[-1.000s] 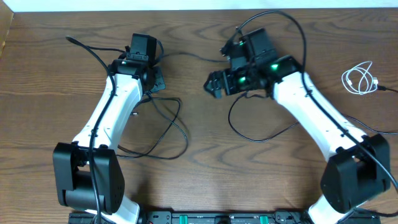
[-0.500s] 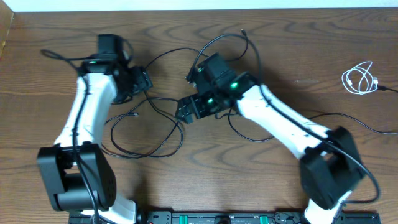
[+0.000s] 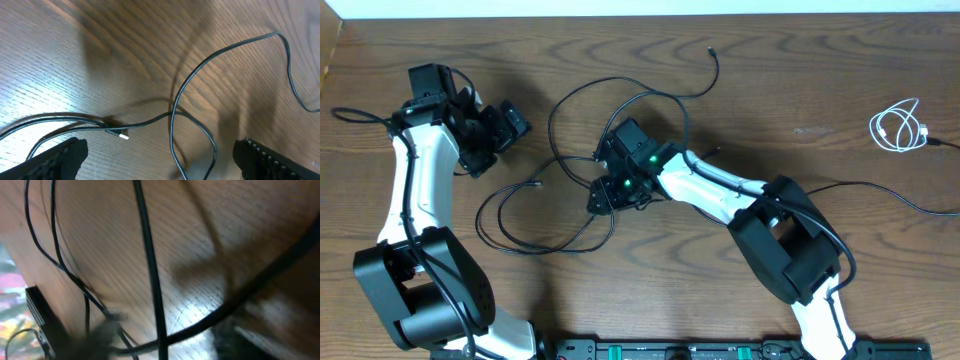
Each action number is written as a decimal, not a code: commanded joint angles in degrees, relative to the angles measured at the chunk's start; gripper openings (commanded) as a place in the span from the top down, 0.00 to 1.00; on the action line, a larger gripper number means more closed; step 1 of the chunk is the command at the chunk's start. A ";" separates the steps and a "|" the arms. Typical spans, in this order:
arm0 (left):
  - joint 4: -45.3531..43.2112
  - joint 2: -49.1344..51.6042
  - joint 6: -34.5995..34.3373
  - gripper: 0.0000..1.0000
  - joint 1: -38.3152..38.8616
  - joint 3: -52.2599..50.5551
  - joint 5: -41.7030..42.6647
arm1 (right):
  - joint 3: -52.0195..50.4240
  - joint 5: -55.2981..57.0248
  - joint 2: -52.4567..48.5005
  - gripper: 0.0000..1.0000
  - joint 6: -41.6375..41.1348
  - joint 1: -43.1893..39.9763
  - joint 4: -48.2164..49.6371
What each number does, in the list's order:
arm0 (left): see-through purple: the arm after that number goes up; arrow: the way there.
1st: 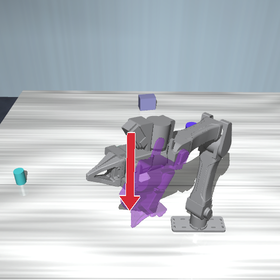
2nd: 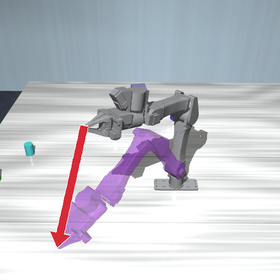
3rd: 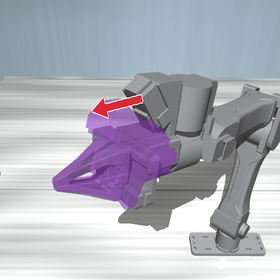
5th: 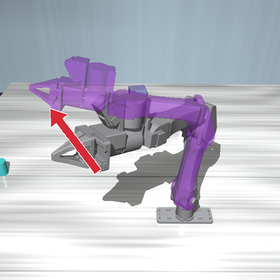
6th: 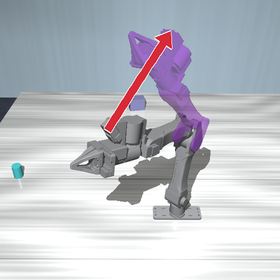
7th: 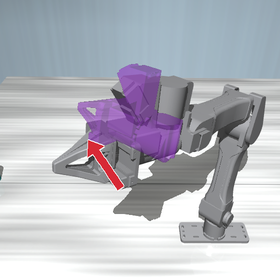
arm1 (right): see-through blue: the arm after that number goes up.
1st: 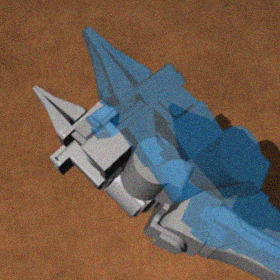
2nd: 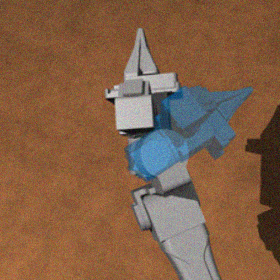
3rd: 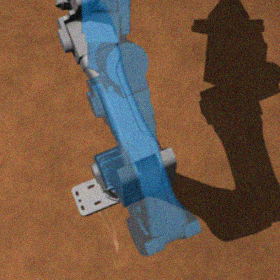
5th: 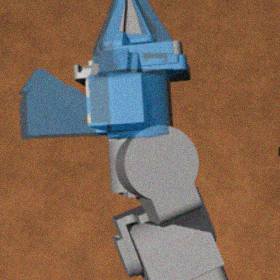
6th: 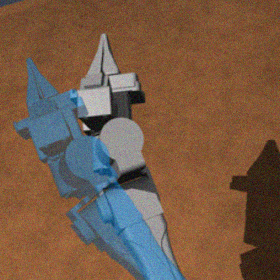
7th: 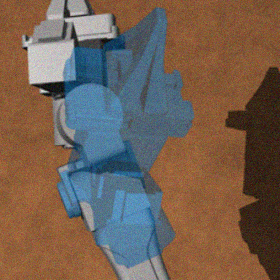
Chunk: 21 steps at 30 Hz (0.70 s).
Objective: Untangle cables
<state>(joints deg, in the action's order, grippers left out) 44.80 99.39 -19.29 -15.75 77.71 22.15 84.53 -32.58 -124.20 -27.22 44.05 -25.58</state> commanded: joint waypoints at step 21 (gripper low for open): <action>0.13 -0.20 0.55 0.02 -0.20 1.70 -2.27 | -0.28 5.88 14.10 0.99 17.16 -8.22 -30.75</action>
<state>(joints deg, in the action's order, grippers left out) 44.77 99.39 -19.29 -15.75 77.71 20.64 84.66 -28.25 -106.85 -17.91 35.22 -53.34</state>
